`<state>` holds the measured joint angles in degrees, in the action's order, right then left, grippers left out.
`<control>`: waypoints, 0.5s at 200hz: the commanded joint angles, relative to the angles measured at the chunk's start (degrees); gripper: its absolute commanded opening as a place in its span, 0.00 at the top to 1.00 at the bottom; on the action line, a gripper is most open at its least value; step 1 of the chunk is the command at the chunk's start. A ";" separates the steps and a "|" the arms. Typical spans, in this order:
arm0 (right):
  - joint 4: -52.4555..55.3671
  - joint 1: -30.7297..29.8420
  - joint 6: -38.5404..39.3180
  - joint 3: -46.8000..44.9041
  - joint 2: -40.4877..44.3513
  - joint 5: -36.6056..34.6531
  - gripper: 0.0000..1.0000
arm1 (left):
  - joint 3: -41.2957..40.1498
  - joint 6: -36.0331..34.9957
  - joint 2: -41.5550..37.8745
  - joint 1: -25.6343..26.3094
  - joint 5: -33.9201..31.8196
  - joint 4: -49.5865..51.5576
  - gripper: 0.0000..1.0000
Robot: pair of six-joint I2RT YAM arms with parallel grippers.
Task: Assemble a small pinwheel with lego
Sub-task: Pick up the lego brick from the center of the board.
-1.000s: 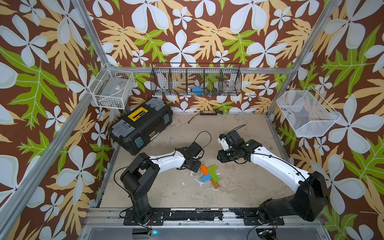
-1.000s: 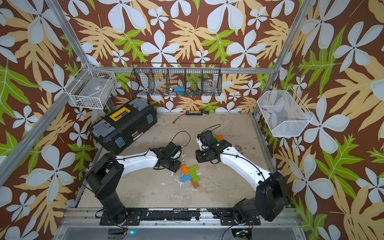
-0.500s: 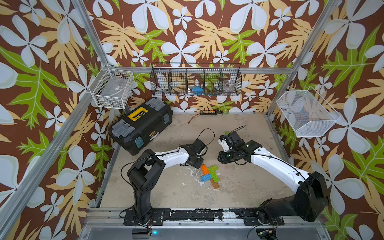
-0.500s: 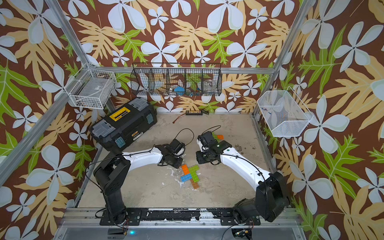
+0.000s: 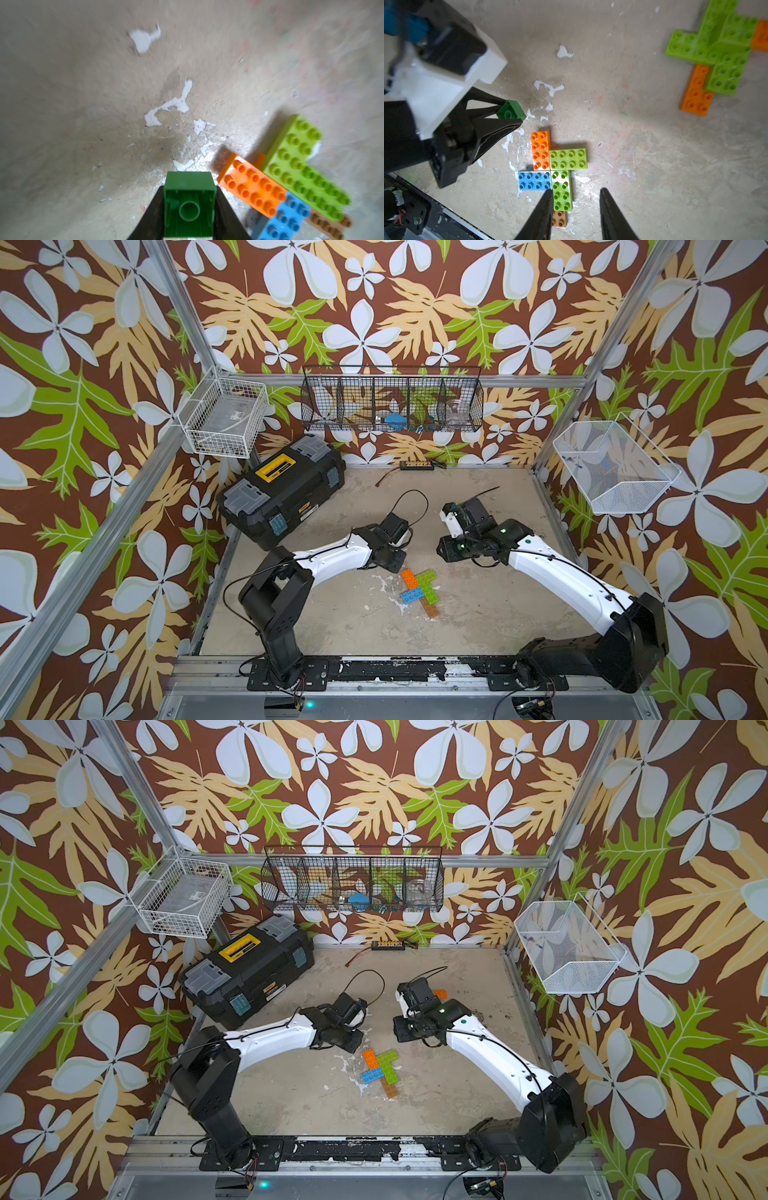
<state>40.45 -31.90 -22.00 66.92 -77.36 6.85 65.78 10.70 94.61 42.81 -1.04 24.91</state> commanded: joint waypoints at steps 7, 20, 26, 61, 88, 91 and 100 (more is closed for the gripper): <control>-1.31 0.00 -1.10 3.34 4.21 -3.72 0.44 | -1.75 0.33 -12.29 -0.23 1.46 -8.00 1.00; -3.09 0.00 -2.09 4.53 6.18 -4.24 0.38 | -3.12 0.95 -18.96 -0.25 0.33 -13.54 1.00; -4.38 -0.03 -2.41 4.85 7.02 -4.18 0.37 | -4.62 0.80 -21.95 -0.27 -0.24 -17.14 1.00; -18.24 0.00 -4.45 0.77 14.19 -2.62 0.18 | -19.56 -9.48 -37.37 -0.25 5.04 -43.90 1.00; -19.74 0.68 -5.34 1.98 16.37 3.11 0.13 | -28.51 -18.53 -43.80 -0.50 7.76 -59.73 1.00; -19.47 0.70 -5.83 2.54 16.37 3.91 0.13 | -28.94 -19.51 -43.99 -0.79 8.43 -60.31 1.00; -19.10 0.99 -6.66 3.97 15.95 7.98 0.12 | -30.05 -21.96 -44.41 -1.58 11.24 -63.02 1.00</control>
<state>25.28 -31.35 -25.76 68.10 -61.45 7.01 38.39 -1.28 51.77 42.48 4.38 -20.84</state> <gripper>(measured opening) 0.877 0.356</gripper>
